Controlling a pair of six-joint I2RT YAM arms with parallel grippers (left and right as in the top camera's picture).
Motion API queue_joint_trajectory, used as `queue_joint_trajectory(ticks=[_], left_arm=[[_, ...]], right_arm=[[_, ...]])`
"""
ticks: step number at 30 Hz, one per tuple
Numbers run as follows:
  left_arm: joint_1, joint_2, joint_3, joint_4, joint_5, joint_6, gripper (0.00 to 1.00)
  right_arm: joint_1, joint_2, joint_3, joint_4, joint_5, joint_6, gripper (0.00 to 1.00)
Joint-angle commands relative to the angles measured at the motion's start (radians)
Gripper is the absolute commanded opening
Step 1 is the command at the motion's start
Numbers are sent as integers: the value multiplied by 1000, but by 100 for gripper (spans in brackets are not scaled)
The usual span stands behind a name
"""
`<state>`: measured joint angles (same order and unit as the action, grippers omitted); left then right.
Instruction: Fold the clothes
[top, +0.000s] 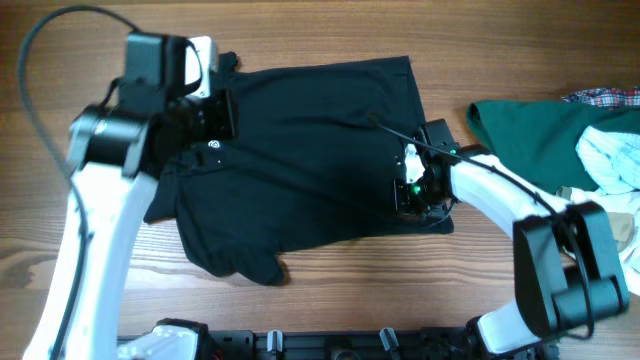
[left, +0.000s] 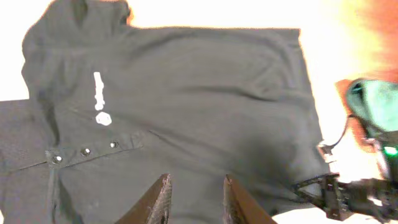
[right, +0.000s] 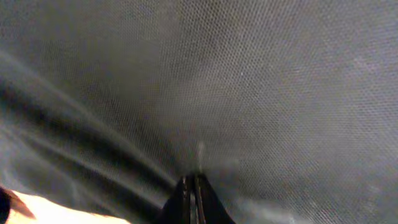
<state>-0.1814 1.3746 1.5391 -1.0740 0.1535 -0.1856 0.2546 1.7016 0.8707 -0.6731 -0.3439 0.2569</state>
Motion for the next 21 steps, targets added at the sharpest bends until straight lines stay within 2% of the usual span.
queue_joint_trajectory(ticks=[1, 4, 7, 10, 14, 17, 21], left_arm=[[3, -135, 2, 0, -8, -6, 30], [2, -214, 2, -11, 23, -6, 29], [2, -260, 2, -39, 40, -5, 27], [2, -289, 2, -42, 40, -2, 26], [2, -323, 2, -42, 39, -2, 26], [2, -333, 2, -48, 40, -10, 26], [2, -331, 2, -55, 35, -9, 30]], right_arm=[[3, -155, -6, 39, 29, -49, 4], [3, -254, -6, 96, 29, -42, 4], [3, -280, 25, 146, 10, 61, 4], [3, -220, 119, 111, -103, 60, 4], [-6, -135, 312, 50, -69, 58, 4], [-26, -18, 540, -35, -67, 55, 4], [-40, 157, 717, -76, -67, 31, 4]])
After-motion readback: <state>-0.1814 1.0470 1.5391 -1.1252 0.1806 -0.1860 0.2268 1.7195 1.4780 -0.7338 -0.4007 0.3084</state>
